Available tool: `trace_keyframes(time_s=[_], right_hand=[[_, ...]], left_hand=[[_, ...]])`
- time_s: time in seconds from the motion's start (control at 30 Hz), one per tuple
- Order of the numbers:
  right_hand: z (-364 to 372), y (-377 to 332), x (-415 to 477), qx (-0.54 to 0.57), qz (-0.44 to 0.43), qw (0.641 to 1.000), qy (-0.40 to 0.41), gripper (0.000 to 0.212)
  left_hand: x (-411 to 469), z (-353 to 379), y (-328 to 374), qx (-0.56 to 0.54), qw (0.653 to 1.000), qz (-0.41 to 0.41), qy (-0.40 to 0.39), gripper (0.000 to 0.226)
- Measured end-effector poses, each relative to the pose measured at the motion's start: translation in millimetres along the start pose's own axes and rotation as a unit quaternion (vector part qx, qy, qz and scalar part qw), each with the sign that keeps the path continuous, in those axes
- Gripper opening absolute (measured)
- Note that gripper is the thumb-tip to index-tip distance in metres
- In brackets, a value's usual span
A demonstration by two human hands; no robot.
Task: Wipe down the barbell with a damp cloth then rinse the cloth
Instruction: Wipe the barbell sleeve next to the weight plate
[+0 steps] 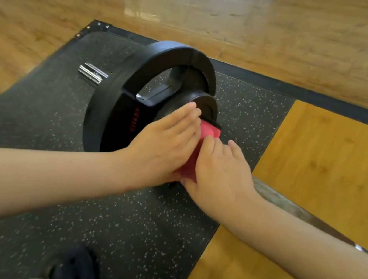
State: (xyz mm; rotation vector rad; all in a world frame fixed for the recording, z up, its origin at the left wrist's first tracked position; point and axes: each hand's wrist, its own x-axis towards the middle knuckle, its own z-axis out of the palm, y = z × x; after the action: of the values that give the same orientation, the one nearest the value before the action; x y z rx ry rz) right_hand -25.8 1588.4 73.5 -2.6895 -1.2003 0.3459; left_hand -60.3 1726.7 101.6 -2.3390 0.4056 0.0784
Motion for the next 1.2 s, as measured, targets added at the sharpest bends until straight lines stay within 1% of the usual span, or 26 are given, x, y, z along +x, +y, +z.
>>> trace_keyframes(time_s=[0.03,0.07,0.1,0.17,0.23,0.27,0.33,0.4,0.43,0.5,0.57,0.63,0.73,0.8,0.9,0.97,1.0,1.03,1.13,1.2], right_hand=[[3.3,-1.0,-4.2,-0.014,0.003,1.000,0.002,0.080],[5.4,-2.1,-7.6,-0.033,0.006,0.999,0.000,0.086],[6.9,-3.5,-11.2,-0.053,0.005,0.999,-0.004,0.089],[11.9,-6.2,-17.2,-0.095,-0.006,0.995,-0.005,0.087],[16.4,-6.2,-20.7,-0.136,-0.003,0.991,-0.003,0.082],[18.8,-3.8,-21.0,-0.152,0.006,0.988,-0.003,0.081],[23.9,2.6,-20.3,-0.176,0.031,0.984,-0.010,0.082],[24.6,4.4,-18.4,-0.158,0.053,0.986,-0.020,0.085],[23.0,2.9,-16.1,-0.136,0.064,0.988,-0.021,0.087],[18.7,-3.8,-7.8,-0.101,0.076,0.992,-0.020,0.090],[16.6,-8.7,2.3,-0.081,0.089,0.992,-0.022,0.084],[17.5,-8.0,9.6,-0.063,0.102,0.993,-0.021,0.081],[19.1,-5.6,13.3,-0.045,0.089,0.995,-0.002,0.077],[20.7,-6.1,15.1,-0.040,0.087,0.995,0.016,0.077],[23.5,-7.7,18.0,-0.047,0.093,0.993,0.047,0.077],[27.4,-8.1,20.9,-0.063,0.099,0.992,0.047,0.086],[28.0,-9.0,23.2,-0.073,0.099,0.991,0.048,0.090],[28.1,-9.9,26.3,-0.083,0.097,0.990,0.051,0.092],[18.4,-7.8,35.8,-0.091,0.084,0.991,0.049,0.083],[6.8,-2.3,41.6,-0.059,0.076,0.995,0.026,0.073]], left_hand=[[-1.2,-0.5,1.1,0.025,1.000,0.007,-0.015,0.080],[-0.9,-1.7,2.9,0.055,0.998,0.015,-0.038,0.081],[0.2,-3.6,6.0,0.084,0.994,0.018,-0.068,0.076],[6.5,-5.4,14.9,0.127,0.987,0.007,-0.100,0.056],[16.5,-5.6,25.1,0.148,0.984,-0.002,-0.101,0.036],[22.8,-3.9,30.0,0.151,0.984,0.001,-0.094,0.031],[36.7,-1.9,35.8,0.151,0.985,0.015,-0.082,0.029],[47.5,0.7,31.2,0.100,0.991,0.032,-0.079,0.025],[53.6,-0.4,25.0,0.054,0.994,0.048,-0.086,0.026],[63.7,-6.5,9.0,-0.017,0.989,0.093,-0.118,0.040],[67.0,-12.0,1.6,-0.034,0.984,0.105,-0.141,0.050],[59.0,-13.0,6.6,-0.008,0.989,0.079,-0.122,0.052],[25.9,-8.8,19.6,0.093,0.992,0.044,-0.073,0.065],[2.7,-0.6,21.4,0.101,0.993,0.039,-0.044,0.074],[-22.7,1.0,10.3,0.039,0.996,0.069,-0.035,0.072],[-35.9,-2.7,3.3,-0.001,0.996,0.081,-0.039,0.061],[-41.8,-4.8,0.8,-0.010,0.995,0.085,-0.041,0.059],[-47.9,-4.4,-0.5,-0.011,0.995,0.088,-0.039,0.063],[-56.4,2.6,-1.6,-0.010,0.995,0.087,-0.036,0.068],[-56.6,6.9,-1.3,-0.014,0.995,0.094,-0.030,0.070]])
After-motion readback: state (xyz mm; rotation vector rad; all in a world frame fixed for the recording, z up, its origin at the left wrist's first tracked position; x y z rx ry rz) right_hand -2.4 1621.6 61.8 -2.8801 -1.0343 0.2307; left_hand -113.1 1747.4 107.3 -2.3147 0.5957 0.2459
